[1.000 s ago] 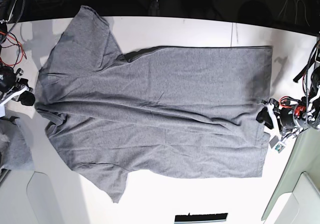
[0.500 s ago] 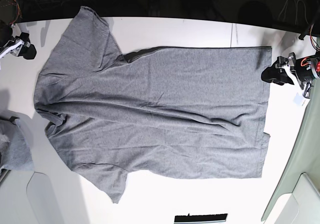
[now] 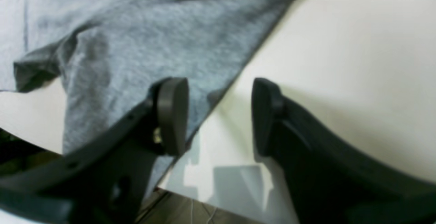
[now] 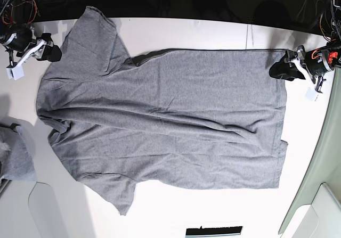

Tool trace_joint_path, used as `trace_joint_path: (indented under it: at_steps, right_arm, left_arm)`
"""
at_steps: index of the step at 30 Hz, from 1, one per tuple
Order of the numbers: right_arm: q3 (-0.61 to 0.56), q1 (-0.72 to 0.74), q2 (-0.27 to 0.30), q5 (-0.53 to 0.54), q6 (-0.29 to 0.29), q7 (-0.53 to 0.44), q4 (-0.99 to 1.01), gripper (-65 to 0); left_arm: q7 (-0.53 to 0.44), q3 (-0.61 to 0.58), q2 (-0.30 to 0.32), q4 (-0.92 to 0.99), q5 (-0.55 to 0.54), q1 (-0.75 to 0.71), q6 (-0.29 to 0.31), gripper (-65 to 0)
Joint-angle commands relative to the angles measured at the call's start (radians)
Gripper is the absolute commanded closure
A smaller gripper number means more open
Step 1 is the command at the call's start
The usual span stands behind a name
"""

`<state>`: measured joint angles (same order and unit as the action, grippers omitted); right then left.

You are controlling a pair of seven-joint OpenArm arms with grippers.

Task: Layout the t-shirt on the table in an organized manner, then fold the t-shirt properly
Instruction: 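Release the shirt and move both grippers to the shoulder corners, then grasp the shoulder edge with both grippers and fold it over the body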

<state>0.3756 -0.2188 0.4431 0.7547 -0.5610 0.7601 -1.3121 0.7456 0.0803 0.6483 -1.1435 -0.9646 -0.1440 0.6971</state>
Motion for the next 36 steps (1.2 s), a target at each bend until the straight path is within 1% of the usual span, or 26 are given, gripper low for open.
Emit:
trace_joint_path:
  at_steps: [1,7,11,13,14,18,19,20,21,24,27,29,32,34,36]
  right_arm:
    - [0.003,0.003,0.019,0.007,0.0,-0.003,-0.013,-30.8]
    - [0.003,0.002,0.018,0.044,-0.001,-0.001,-0.014,-30.8]
    - [0.003,0.002,0.001,0.057,-0.005,0.0,-0.014,-30.5]
    - [0.003,0.002,-0.015,0.056,-0.005,0.002,-0.014,-28.7]
    - [0.003,0.003,-0.025,0.056,-0.005,0.004,-0.014,-26.2]
    - [0.003,0.002,-0.053,0.057,-0.013,0.003,-0.014,-11.7]
    - [0.003,0.003,-0.059,0.057,-0.013,0.003,-0.014,-7.2]
    - [0.003,0.005,-0.061,0.056,-0.013,0.003,-0.014,-1.5]
    - [0.003,0.006,-0.062,0.057,-0.013,0.003,-0.014,0.0]
    - [0.016,0.007,-0.061,0.057,-0.012,0.012,-0.031,0.0]
    - [0.055,-0.001,-0.061,0.057,-0.012,0.066,-0.076,0.0]
    - [0.091,-0.028,-0.06,0.059,-0.013,0.067,-0.121,0.0]
    - [0.14,-0.079,-0.055,0.092,-0.013,0.071,-0.195,0.0]
    - [0.167,-0.114,-0.056,0.123,-0.013,0.083,-0.241,0.0]
    - [0.188,-0.153,-0.056,0.129,-0.013,0.086,-0.288,0.0]
  left_arm:
    - [0.016,0.016,0.023,-0.01,0.007,0.003,0.001,-39.6]
    - [0.083,0.053,0.022,-0.01,0.007,0.002,0.001,-39.6]
    - [0.082,0.053,0.012,-0.01,0.005,-0.019,0.001,-39.3]
    - [0.08,0.053,0.002,-0.01,0.005,-0.029,0.001,-37.5]
    - [0.077,0.053,-0.003,-0.01,0.006,-0.031,0.001,-34.2]
    - [0.063,0.053,-0.008,-0.01,0.012,-0.034,0.001,-12.2]
    - [0.063,0.053,-0.007,-0.01,0.012,-0.034,0.001,-7.0]
    - [0.062,0.053,-0.006,-0.01,0.011,-0.034,0.001,-2.7]
    - [0.058,0.053,-0.004,-0.01,0.011,-0.034,0.001,0.0]
    - [0.051,0.053,0.015,-0.025,0.008,-0.034,0.001,0.0]
    - [0.053,0.053,0.048,-0.08,-0.016,-0.064,0.001,0.0]
    - [0.056,0.053,0.069,-0.148,-0.027,-0.107,0.001,0.0]
    - [0.056,0.054,0.093,-0.274,-0.027,-0.171,0.001,0.0]
    - [0.057,0.063,0.097,-0.349,-0.027,-0.202,0.001,0.0]
    - [0.06,0.086,0.097,-0.409,-0.027,-0.23,0.001,0.0]
